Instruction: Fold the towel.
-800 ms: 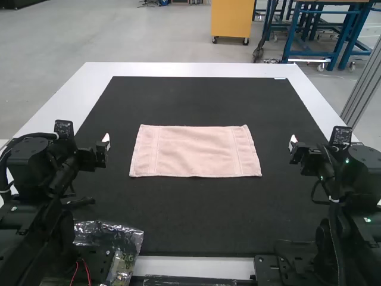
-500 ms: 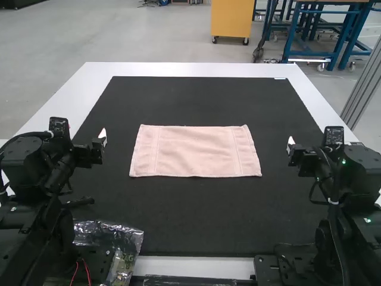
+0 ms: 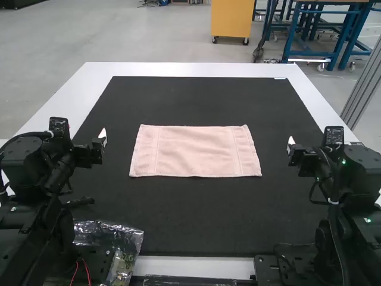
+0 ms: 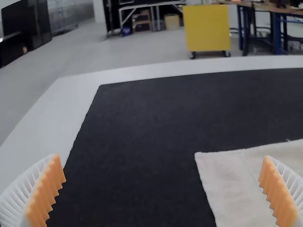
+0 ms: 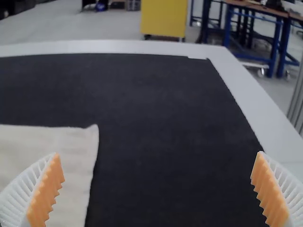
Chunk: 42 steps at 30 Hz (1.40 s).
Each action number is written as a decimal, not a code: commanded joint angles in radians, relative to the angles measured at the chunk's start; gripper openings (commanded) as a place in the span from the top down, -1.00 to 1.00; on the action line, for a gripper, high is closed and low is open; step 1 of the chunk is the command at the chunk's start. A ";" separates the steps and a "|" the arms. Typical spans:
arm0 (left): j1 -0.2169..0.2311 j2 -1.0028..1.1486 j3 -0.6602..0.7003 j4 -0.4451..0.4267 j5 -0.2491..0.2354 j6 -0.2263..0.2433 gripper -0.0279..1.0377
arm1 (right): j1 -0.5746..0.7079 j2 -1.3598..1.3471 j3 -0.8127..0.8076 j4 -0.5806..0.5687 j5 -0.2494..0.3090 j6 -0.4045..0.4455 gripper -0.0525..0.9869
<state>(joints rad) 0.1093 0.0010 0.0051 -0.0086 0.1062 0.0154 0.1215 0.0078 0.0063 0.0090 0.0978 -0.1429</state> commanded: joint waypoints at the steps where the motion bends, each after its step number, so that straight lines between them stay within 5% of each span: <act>1: 0.004 -0.001 -0.005 0.007 0.016 0.012 -0.87 | 0.007 -0.008 -0.006 0.003 0.022 -0.007 -0.85; 39: -0.003 -0.001 -0.005 0.013 0.016 -0.003 -0.87 | 0.007 -0.008 -0.006 0.005 0.022 -0.007 -0.85; 40: -0.003 -0.001 -0.005 0.013 0.016 -0.005 -0.87 | 0.007 -0.008 -0.006 0.005 0.022 0.002 -0.85; 42: -0.002 -0.001 -0.007 0.013 0.016 -0.006 -0.87 | 0.009 -0.008 -0.006 0.006 0.020 0.149 -0.85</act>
<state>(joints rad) 0.1093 0.0010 0.0055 -0.0059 0.1093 0.0139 0.1215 0.0078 0.0063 0.0093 0.0982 -0.1127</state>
